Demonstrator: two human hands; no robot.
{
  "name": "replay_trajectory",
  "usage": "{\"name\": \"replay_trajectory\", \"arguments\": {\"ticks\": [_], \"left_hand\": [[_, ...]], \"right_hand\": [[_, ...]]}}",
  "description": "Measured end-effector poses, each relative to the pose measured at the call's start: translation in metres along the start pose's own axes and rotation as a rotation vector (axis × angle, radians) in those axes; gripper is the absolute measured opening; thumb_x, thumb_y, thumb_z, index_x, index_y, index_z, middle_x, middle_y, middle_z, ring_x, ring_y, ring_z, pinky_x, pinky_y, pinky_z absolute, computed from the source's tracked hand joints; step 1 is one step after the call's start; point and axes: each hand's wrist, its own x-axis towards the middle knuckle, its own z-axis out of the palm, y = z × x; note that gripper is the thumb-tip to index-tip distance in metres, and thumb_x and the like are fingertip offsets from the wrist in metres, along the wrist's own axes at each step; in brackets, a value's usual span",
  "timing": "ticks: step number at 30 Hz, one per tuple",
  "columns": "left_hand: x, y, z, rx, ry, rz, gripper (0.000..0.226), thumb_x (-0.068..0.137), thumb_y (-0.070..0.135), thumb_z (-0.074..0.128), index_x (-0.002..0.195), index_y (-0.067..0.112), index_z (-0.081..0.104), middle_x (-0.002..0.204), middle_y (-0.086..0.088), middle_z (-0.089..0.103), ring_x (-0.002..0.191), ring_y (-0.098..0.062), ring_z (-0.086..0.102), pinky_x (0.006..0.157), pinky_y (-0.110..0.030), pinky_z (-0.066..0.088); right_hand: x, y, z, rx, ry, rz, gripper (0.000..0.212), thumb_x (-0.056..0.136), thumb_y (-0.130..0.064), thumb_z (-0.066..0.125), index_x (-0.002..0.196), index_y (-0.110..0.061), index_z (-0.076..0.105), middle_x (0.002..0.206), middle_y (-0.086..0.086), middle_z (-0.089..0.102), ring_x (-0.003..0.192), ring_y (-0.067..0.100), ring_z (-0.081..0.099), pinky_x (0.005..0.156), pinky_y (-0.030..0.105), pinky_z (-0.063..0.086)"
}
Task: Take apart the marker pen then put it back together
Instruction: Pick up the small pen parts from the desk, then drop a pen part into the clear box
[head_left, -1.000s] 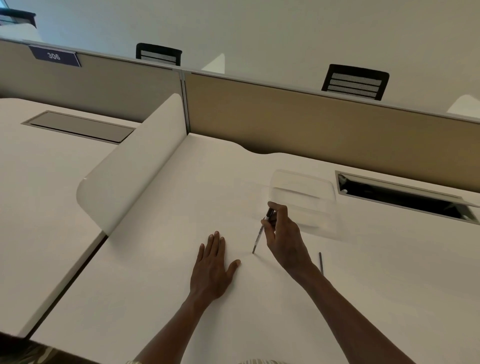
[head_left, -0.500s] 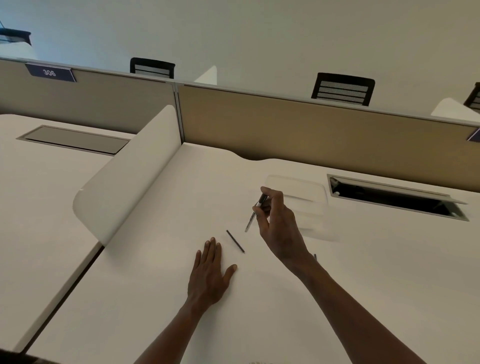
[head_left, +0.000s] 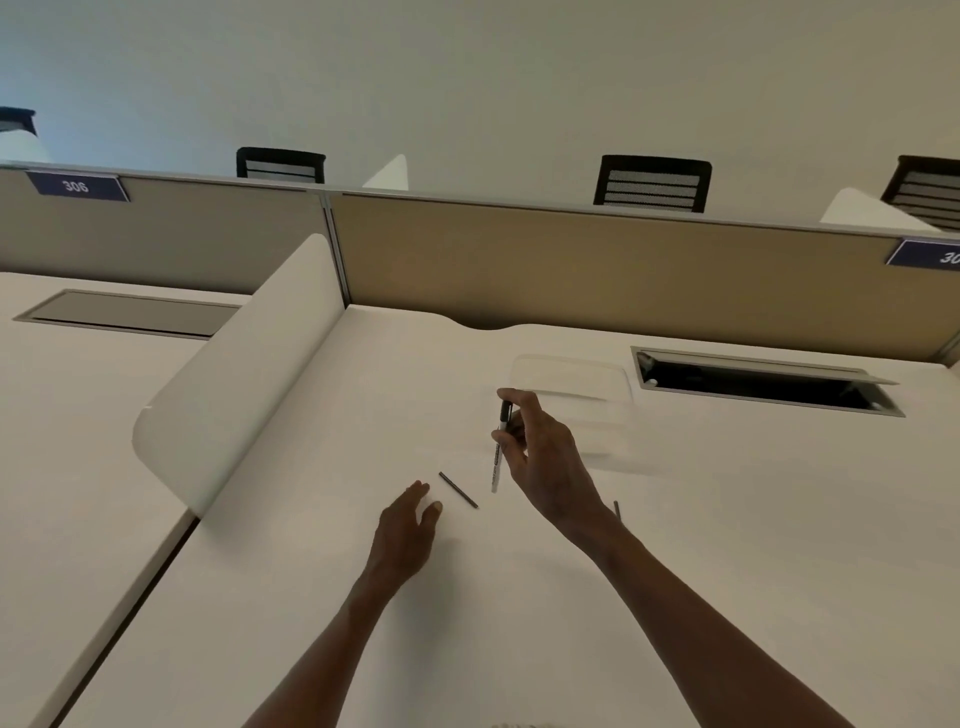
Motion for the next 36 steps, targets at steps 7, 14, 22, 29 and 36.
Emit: {"name": "replay_trajectory", "arguments": {"ticks": [7,14,22,29,36], "left_hand": [[-0.007,0.049,-0.024,-0.341,0.072,0.088,0.023,0.092,0.014,0.067,0.114,0.01,0.072,0.114,0.001,0.073,0.095,0.01,0.066,0.08,-0.001,0.044],[-0.015,0.08,-0.027,-0.546,0.037,0.182,0.024,0.084,0.003,0.074,0.108,0.009,0.074,0.099,0.003,0.077,0.093,-0.002,0.073,0.079,-0.011,0.052],[-0.017,0.09,-0.018,-0.545,0.071,0.141,0.016,0.083,0.011,0.077,0.098,0.018,0.079,0.087,0.014,0.078,0.079,0.004,0.072,0.065,-0.005,0.046],[-0.017,0.087,-0.019,-0.621,0.108,0.046,0.015,0.087,0.016,0.074,0.1,0.023,0.079,0.095,0.003,0.079,0.093,-0.013,0.074,0.086,-0.03,0.056],[-0.012,0.082,-0.029,-0.716,0.144,-0.02,0.014,0.086,0.018,0.075,0.097,0.025,0.079,0.092,0.008,0.079,0.093,-0.012,0.074,0.094,-0.039,0.056]], "right_hand": [[0.006,-0.008,0.006,0.03,-0.009,-0.023,0.05,0.088,-0.016,0.069,0.128,-0.027,0.041,0.085,-0.015,0.056,0.072,0.005,0.056,0.071,0.024,0.054],[0.012,-0.014,0.008,0.077,-0.023,-0.028,0.05,0.089,-0.018,0.068,0.129,-0.029,0.04,0.081,-0.014,0.056,0.071,0.006,0.057,0.07,0.03,0.055],[0.01,-0.011,0.0,0.116,-0.026,-0.011,0.053,0.087,-0.018,0.069,0.13,-0.029,0.039,0.079,-0.016,0.056,0.068,0.006,0.058,0.068,0.025,0.055],[0.007,0.0,0.0,0.25,0.129,0.135,0.026,0.097,-0.027,0.056,0.119,-0.014,0.053,0.08,0.001,0.069,0.074,0.012,0.065,0.069,0.028,0.056],[-0.005,0.034,0.03,0.044,-0.016,0.389,0.02,0.086,-0.026,0.066,0.071,-0.013,0.062,0.061,-0.007,0.062,0.058,0.013,0.058,0.059,0.034,0.051]]}}
